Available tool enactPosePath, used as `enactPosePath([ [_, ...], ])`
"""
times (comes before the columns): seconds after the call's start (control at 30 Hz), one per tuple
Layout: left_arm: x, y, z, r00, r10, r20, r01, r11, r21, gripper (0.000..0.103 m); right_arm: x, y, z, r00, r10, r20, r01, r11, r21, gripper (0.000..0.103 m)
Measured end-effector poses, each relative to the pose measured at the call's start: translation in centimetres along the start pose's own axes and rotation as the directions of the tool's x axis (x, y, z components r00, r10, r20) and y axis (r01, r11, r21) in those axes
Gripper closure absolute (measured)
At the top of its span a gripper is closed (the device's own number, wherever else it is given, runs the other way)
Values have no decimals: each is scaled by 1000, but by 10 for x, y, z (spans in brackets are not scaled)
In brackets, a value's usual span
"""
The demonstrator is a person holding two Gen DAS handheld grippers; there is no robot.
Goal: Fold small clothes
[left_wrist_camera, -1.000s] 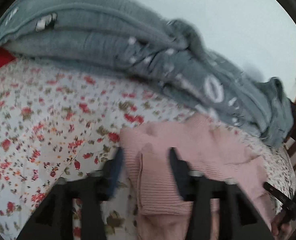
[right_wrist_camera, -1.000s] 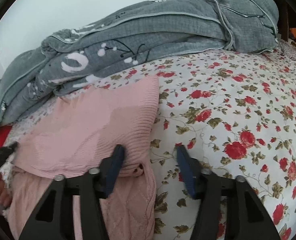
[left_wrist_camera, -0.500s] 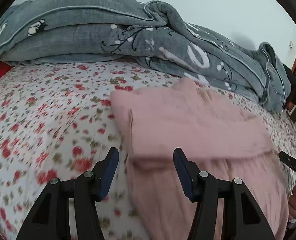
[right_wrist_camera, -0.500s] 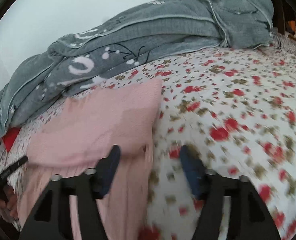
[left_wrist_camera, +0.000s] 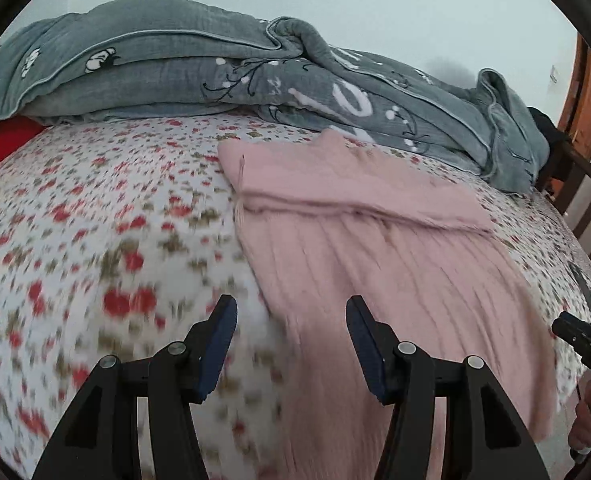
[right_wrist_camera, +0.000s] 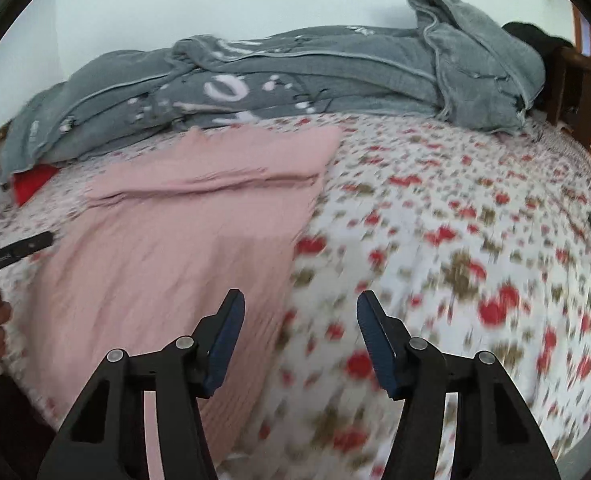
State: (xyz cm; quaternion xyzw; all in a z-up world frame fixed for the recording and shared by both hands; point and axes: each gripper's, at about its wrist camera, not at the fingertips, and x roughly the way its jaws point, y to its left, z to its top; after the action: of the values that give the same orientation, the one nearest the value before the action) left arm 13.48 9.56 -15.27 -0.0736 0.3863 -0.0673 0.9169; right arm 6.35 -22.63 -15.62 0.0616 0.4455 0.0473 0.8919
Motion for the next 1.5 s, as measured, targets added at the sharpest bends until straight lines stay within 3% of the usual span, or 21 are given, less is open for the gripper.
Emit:
enactPosePath([
  [0.17,-23,0,-38,996,-70,-54,69,997,-25,48,-24,3,-33,998,56,-5,-56,998,10,44],
  [0.27,-27,-1,-63,994,-56,-90,53,998,-34,48,-28,5,-49,994,107,-16,-106,994,28,44],
  [0.4,-22,0,-87,995,16,-98,-17,1000,-6,48,-32,12,-61,988,151,-14,-150,988,30,44],
  [0.57,-20,-1,-90,997,1,-77,-5,998,-59,47,-22,29,-67,987,159,-27,-159,987,2,44],
  [0.67,-17,-9,-94,996,50,-76,-53,998,-34,47,-11,36,-70,988,146,-49,-146,989,-5,44],
  [0.7,-17,-11,-95,995,66,-69,-68,997,-29,49,-4,37,-72,991,120,-66,-120,993,-9,49],
  [0.73,-19,-12,-96,996,66,-61,-68,997,-32,56,-1,38,-74,992,103,-79,-105,994,-14,65],
  [0.77,-22,-11,-96,997,58,-45,-60,997,-38,85,2,38,-76,991,99,-87,-101,995,-20,74],
  [0.8,-25,-9,-95,998,42,-42,-44,998,-42,95,3,37,-77,992,98,-84,-101,995,-24,89],
  [0.93,-51,13,-90,998,-65,14,66,993,-95,96,-28,16,-76,992,124,13,-124,992,12,98],
  [1.0,-67,28,-90,991,-127,39,131,984,-122,96,-47,7,-74,985,155,73,-157,987,30,98],
  [1.07,-67,35,-92,989,-143,36,146,980,-137,96,-56,1,-76,982,166,95,-169,985,30,98],
  [1.17,-48,36,-106,995,-95,-26,91,986,-137,96,-37,-3,-84,988,151,29,-152,987,43,98],
  [1.3,-32,34,-117,993,-93,-69,81,984,-157,95,-10,-6,-102,983,162,-87,-156,985,75,97],
  [1.37,-31,29,-117,993,-85,-86,73,989,-129,93,-16,-6,-99,982,167,-85,-162,985,67,90],
  [1.5,-36,20,-112,995,-66,-68,61,996,-69,65,-34,-6,-86,982,190,-10,-189,980,58,57],
])
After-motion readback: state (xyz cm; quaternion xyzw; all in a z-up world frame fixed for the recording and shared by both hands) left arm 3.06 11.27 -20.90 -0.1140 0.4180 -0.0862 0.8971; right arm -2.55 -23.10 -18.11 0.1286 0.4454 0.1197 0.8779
